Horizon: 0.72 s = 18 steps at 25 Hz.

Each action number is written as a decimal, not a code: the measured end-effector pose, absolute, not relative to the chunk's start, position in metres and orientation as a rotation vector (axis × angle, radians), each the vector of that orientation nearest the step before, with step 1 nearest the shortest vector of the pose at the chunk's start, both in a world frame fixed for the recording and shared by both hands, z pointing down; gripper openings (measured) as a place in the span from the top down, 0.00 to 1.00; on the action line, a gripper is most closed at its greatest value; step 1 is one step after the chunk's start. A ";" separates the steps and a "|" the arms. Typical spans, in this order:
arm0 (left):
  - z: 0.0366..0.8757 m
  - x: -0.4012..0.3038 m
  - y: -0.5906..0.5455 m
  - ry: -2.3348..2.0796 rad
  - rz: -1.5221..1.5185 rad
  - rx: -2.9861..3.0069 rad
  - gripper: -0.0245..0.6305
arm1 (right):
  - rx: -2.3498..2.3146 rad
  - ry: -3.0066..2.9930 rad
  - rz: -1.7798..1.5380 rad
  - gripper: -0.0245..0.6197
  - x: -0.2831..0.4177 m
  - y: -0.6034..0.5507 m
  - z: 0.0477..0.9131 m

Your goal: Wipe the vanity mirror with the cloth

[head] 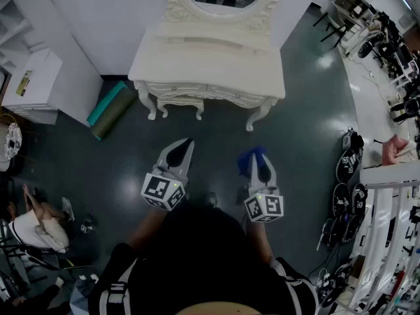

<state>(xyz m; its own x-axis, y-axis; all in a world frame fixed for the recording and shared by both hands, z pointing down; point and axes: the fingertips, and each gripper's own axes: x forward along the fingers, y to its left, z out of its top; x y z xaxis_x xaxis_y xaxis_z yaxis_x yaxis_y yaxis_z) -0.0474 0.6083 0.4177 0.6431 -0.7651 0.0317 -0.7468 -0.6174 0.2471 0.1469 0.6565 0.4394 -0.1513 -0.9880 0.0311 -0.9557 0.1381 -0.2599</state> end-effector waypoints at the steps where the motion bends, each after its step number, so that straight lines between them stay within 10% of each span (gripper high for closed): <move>1: 0.418 -0.048 0.608 -1.228 -0.112 2.626 0.95 | -1.944 2.253 -0.326 0.90 0.146 0.656 0.439; 18: 0.413 -0.058 0.611 -1.197 -0.106 2.651 0.95 | -1.951 2.250 -0.336 0.90 0.129 0.650 0.437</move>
